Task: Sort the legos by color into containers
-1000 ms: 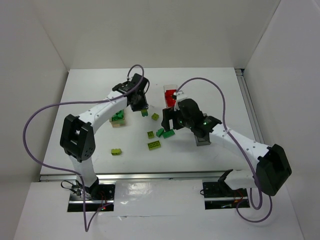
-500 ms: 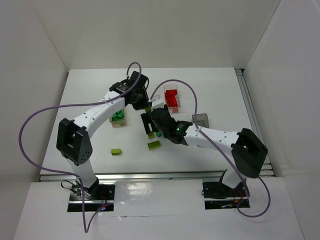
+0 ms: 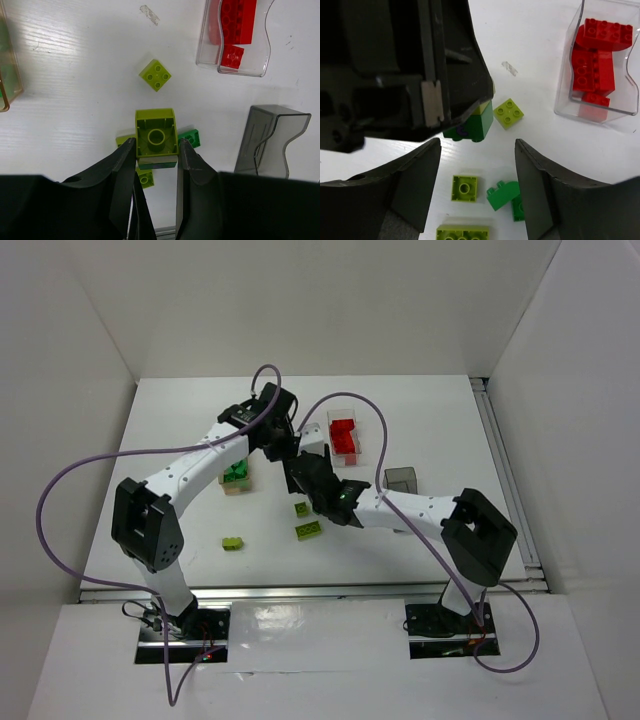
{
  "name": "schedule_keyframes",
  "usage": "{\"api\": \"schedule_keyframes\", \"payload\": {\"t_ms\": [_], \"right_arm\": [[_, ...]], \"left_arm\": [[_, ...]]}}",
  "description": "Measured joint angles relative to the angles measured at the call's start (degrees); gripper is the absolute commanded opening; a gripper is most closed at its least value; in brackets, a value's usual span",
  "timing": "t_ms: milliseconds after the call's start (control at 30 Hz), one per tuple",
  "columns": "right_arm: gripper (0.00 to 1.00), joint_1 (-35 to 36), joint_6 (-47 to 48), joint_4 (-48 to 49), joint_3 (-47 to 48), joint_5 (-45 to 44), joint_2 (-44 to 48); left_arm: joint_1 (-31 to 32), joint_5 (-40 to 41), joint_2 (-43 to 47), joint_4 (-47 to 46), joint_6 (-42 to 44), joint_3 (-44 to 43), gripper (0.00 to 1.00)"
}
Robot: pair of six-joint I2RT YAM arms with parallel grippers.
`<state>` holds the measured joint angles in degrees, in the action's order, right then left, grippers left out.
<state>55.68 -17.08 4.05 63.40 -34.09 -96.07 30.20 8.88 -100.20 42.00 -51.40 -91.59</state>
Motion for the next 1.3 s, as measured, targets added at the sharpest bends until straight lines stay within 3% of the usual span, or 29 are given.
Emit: {"api": "schedule_keyframes", "payload": {"t_ms": [500, 867, 1100, 1300], "right_arm": [[0.21, 0.1, 0.7, 2.8, 1.6, 0.9, -2.0], [0.18, 0.1, -2.3, 3.4, -15.0, 5.9, 11.4], [0.2, 0.1, -5.3, -2.9, -18.7, 4.0, 21.3], [0.2, -2.1, -8.9, -14.0, -18.6, -1.4, 26.1]], "left_arm": [[0.0, 0.1, 0.0, 0.3, 0.0, 0.0, 0.05], [0.2, -2.8, -2.5, 0.5, 0.2, 0.0, 0.05], [-0.4, -2.9, -2.9, -0.7, 0.2, 0.0, 0.05], [0.5, -2.8, -2.9, -1.2, 0.3, 0.0, 0.05]]}}
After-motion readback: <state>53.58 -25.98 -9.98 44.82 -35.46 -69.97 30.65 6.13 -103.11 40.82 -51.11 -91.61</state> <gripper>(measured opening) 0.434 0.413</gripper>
